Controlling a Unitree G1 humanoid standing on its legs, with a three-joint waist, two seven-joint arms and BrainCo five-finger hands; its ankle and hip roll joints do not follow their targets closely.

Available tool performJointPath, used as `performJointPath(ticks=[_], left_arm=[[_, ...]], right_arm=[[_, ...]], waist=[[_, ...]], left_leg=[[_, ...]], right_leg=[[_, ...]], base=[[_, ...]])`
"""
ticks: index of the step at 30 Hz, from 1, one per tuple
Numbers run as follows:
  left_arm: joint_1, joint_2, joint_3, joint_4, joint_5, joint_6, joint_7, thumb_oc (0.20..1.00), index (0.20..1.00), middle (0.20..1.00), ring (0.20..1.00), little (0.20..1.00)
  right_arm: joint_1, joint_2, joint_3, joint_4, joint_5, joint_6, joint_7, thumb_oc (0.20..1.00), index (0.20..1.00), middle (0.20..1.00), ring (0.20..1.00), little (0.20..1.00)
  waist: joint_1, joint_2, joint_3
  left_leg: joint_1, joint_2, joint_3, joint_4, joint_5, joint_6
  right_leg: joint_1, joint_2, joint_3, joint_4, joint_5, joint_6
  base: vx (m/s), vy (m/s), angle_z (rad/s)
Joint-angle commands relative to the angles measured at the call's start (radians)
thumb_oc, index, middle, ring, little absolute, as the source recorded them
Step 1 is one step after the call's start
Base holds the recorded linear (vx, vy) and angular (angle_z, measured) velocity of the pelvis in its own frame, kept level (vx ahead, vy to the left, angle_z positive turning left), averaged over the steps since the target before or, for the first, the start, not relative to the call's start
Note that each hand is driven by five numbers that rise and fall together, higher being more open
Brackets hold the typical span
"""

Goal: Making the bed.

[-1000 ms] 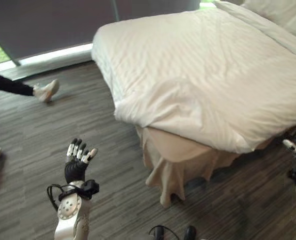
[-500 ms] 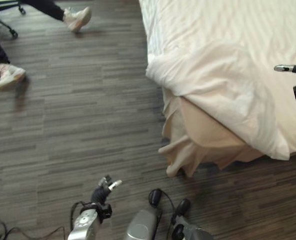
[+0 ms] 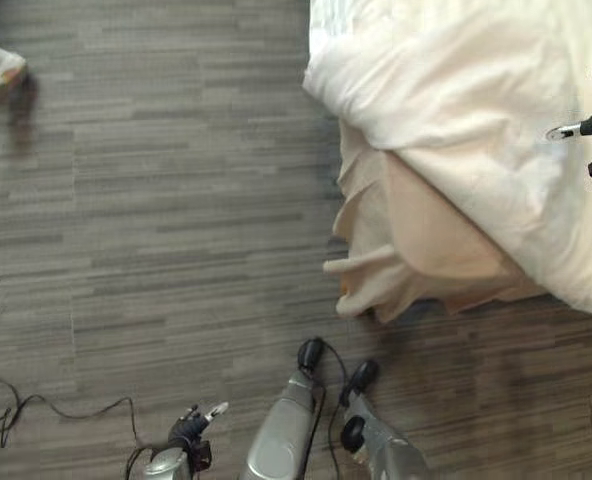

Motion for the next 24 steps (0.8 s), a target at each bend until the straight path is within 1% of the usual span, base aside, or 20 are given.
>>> performJointPath(ticks=[1,2,3,6,9,10,11,14,17,18,19,20,21,22,23,24], left_arm=[[-0.015,-0.006,-0.003,0.017,0.019,-0.019,0.023,1.000,1.000,1.000,1.000,1.000],[-0.035,-0.015,-0.019,0.015,0.020,-0.023,0.028,1.000,1.000,1.000,1.000,1.000],[-0.043,-0.025,-0.043,-0.006,0.021,-0.028,0.031,1.000,1.000,1.000,1.000,1.000],[-0.075,-0.048,-0.094,-0.055,0.015,-0.045,0.038,1.000,1.000,1.000,1.000,1.000],[-0.090,-0.055,-0.112,-0.075,0.011,-0.048,0.041,1.000,1.000,1.000,1.000,1.000],[-0.099,-0.060,-0.126,-0.087,0.010,-0.051,0.042,1.000,1.000,1.000,1.000,1.000],[-0.112,-0.067,-0.135,-0.107,0.005,-0.057,0.051,1.000,1.000,1.000,1.000,1.000],[-0.121,-0.072,-0.136,-0.115,0.003,-0.061,0.059,1.000,1.000,1.000,1.000,1.000],[-0.158,-0.092,-0.111,-0.051,0.006,-0.060,0.079,1.000,1.000,1.000,1.000,1.000],[-0.158,-0.091,-0.111,-0.051,0.006,-0.060,0.079,1.000,1.000,1.000,1.000,1.000],[-0.166,-0.105,-0.090,-0.006,0.026,-0.050,0.092,1.000,1.000,1.000,1.000,1.000],[-0.168,-0.116,-0.079,0.018,0.031,-0.043,0.093,1.000,1.000,1.000,1.000,1.000],[-0.167,-0.121,-0.073,0.032,0.037,-0.041,0.096,1.000,1.000,1.000,1.000,1.000],[-0.166,-0.121,-0.072,0.032,0.037,-0.041,0.096,1.000,1.000,1.000,1.000,1.000],[-0.162,-0.139,-0.075,0.050,0.050,-0.035,0.098,1.000,1.000,1.000,1.000,1.000],[-0.160,-0.140,-0.074,0.050,0.050,-0.035,0.098,1.000,1.000,1.000,1.000,1.000]], right_arm=[[-0.063,-0.040,0.070,-0.012,0.005,0.003,-0.042,1.000,1.000,1.000,1.000,1.000],[-0.064,0.004,0.129,0.002,-0.083,0.012,-0.025,1.000,1.000,1.000,1.000,1.000],[-0.055,0.030,0.146,0.021,-0.122,0.018,-0.021,1.000,1.000,1.000,1.000,1.000],[-0.029,0.082,0.131,0.047,-0.142,0.029,-0.015,1.000,1.000,1.000,1.000,1.000],[-0.009,0.106,0.120,0.048,-0.144,0.030,-0.010,1.000,1.000,1.000,1.000,1.000],[0.008,0.131,0.122,0.044,-0.154,0.031,-0.005,0.200,0.200,0.200,0.200,0.200],[0.053,0.179,0.133,0.027,-0.180,0.031,0.005,0.200,0.200,0.200,0.200,0.200],[0.110,0.246,0.161,-0.019,-0.236,0.028,0.009,0.200,0.200,0.200,0.200,0.200],[0.238,0.375,0.153,-0.152,-0.224,0.013,0.019,0.200,0.200,0.200,0.200,0.200],[0.238,0.375,0.153,-0.152,-0.224,0.013,0.019,0.200,0.200,0.200,0.200,0.200],[0.338,0.472,0.157,-0.261,-0.199,0.002,0.042,0.200,0.200,0.200,0.200,0.200],[0.401,0.540,0.138,-0.264,-0.170,-0.001,0.049,0.200,0.200,0.200,0.200,0.200],[0.440,0.586,0.141,-0.268,-0.158,-0.005,0.064,0.200,0.200,0.200,0.200,0.200],[0.441,0.587,0.142,-0.267,-0.158,-0.006,0.064,0.200,0.200,0.200,0.200,0.200],[0.534,0.691,0.194,-0.268,-0.202,-0.006,0.095,0.200,0.200,0.200,0.200,0.200],[0.534,0.692,0.195,-0.267,-0.202,-0.006,0.094,0.200,0.200,0.200,0.200,0.200]], waist=[[0.027,0.014,0.023],[0.030,0.008,0.041],[0.033,0.012,0.050],[0.042,0.027,0.068],[0.040,0.034,0.064],[0.040,0.036,0.063],[0.039,0.044,0.062],[0.036,0.051,0.063],[0.018,0.042,0.067],[0.016,0.042,0.064],[-0.001,0.030,0.059],[-0.007,0.026,0.057],[-0.013,0.024,0.049],[-0.013,0.024,0.049],[-0.017,0.027,0.039],[-0.018,0.027,0.039]], left_leg=[[0.053,0.030,0.033,-0.167,0.092,-0.050],[0.036,0.033,0.040,-0.167,0.093,-0.052],[0.028,0.033,0.040,-0.167,0.095,-0.051],[0.014,0.029,0.036,-0.167,0.100,-0.050],[0.010,0.026,0.034,-0.167,0.101,-0.049],[0.013,0.025,0.033,-0.167,0.100,-0.048],[0.020,0.022,0.034,-0.167,0.096,-0.045],[0.031,0.020,0.035,-0.167,0.093,-0.044],[0.061,0.023,0.050,-0.167,0.084,-0.042],[0.057,0.022,0.049,-0.167,0.085,-0.042],[0.078,0.026,0.058,-0.167,0.077,-0.039],[0.094,0.027,0.067,-0.167,0.071,-0.037],[0.098,0.026,0.070,-0.167,0.069,-0.035],[0.099,0.026,0.070,-0.167,0.068,-0.035],[0.119,0.026,0.075,-0.167,0.060,-0.032],[0.120,0.026,0.075,-0.167,0.060,-0.032]], right_leg=[[0.037,0.037,0.041,0.013,-0.017,0.049],[0.017,0.041,0.048,0.013,-0.009,0.049],[0.009,0.040,0.044,0.013,-0.006,0.050],[-0.005,0.039,0.041,0.013,-0.003,0.051],[-0.011,0.037,0.038,0.013,-0.004,0.052],[-0.008,0.036,0.038,0.013,-0.005,0.052],[-0.002,0.034,0.042,0.013,-0.005,0.051],[0.008,0.032,0.041,0.013,-0.007,0.051],[0.028,0.034,0.062,0.013,-0.006,0.049],[0.025,0.033,0.061,0.013,-0.006,0.049],[0.041,0.034,0.070,0.013,-0.010,0.046],[0.054,0.034,0.075,0.013,-0.010,0.047],[0.058,0.033,0.077,0.013,-0.011,0.045],[0.058,0.033,0.078,0.013,-0.011,0.045],[0.078,0.031,0.078,0.013,-0.015,0.043],[0.079,0.031,0.078,0.013,-0.015,0.043]], base=[[0.01,0.032,-0.13],[0.02,0.004,-0.18],[0.02,0.005,-0.23],[0.01,-0.002,-0.09],[0.01,0.013,0.06],[0.00,0.000,0.00],[-0.01,0.028,-0.04],[-0.02,0.025,-0.08],[-0.01,0.013,-0.01],[-0.01,0.000,-0.08],[-0.01,0.005,-0.21],[-0.01,0.006,-0.31],[-0.01,0.010,-0.26],[-0.01,-0.014,-0.36],[0.00,-0.015,-0.29],[-0.02,-0.028,-0.25]])
